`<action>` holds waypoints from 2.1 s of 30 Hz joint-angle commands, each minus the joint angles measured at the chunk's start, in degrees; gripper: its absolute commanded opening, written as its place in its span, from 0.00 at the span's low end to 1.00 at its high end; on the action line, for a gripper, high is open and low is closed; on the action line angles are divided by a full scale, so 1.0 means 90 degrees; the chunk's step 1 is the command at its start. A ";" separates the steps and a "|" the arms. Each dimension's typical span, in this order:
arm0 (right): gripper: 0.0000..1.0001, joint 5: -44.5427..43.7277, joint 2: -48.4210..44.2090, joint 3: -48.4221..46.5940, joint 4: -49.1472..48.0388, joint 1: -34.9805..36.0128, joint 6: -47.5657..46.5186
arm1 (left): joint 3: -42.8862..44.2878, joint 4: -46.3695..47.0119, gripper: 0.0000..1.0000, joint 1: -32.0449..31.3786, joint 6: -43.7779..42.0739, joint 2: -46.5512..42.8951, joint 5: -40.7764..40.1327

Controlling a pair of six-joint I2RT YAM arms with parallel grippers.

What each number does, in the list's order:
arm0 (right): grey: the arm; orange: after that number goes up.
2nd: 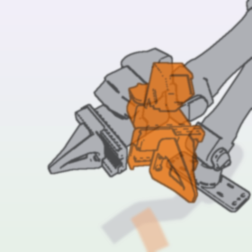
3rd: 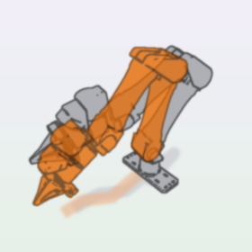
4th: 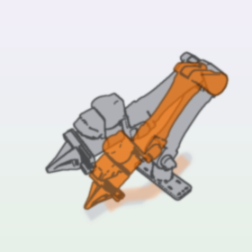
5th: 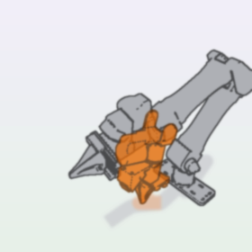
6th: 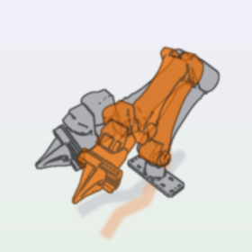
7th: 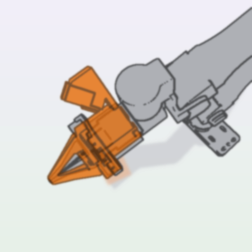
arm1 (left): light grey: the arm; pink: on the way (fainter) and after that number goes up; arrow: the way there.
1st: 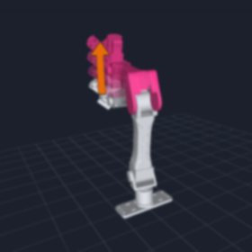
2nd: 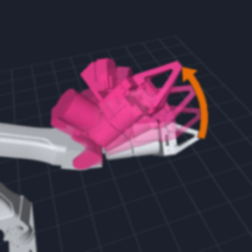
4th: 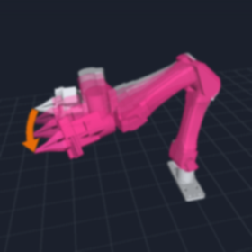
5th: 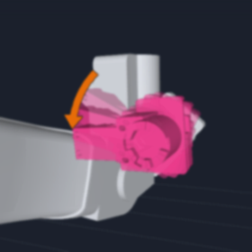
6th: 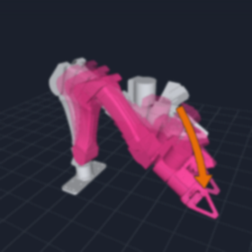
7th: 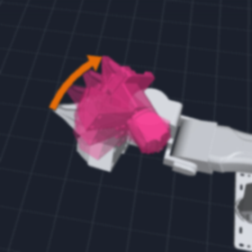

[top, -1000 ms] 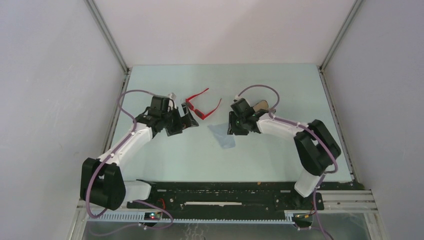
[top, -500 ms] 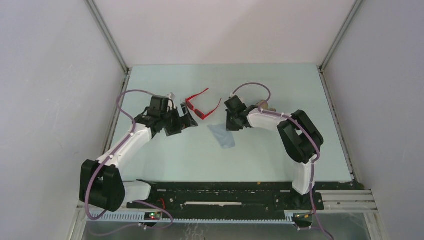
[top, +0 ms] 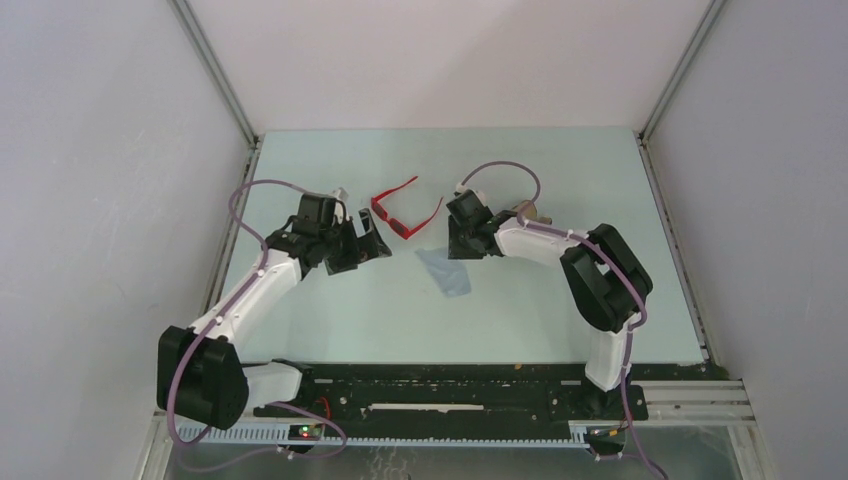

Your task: Organize the sunglasses

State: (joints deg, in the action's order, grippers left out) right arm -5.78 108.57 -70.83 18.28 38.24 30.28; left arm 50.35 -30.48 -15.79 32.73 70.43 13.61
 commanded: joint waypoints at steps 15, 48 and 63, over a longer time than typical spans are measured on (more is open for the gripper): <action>0.30 -0.0010 0.0707 -0.0483 0.0282 -0.0003 -0.0165 | 0.0131 0.0047 1.00 0.0007 -0.0147 -0.0103 -0.0085; 0.44 0.0036 -0.0193 -0.1204 0.1031 0.3108 -0.0301 | -0.0458 -0.0139 0.98 0.1178 0.0143 -0.0571 -0.0152; 0.38 0.0776 -0.1302 0.1104 0.0072 0.1334 0.0331 | -0.1081 0.0485 0.93 -0.0041 0.0608 -0.0167 -0.0326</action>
State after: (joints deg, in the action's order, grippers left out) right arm -1.30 96.73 -63.07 21.91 51.86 30.61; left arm 42.09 -29.65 -14.94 36.18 67.11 12.12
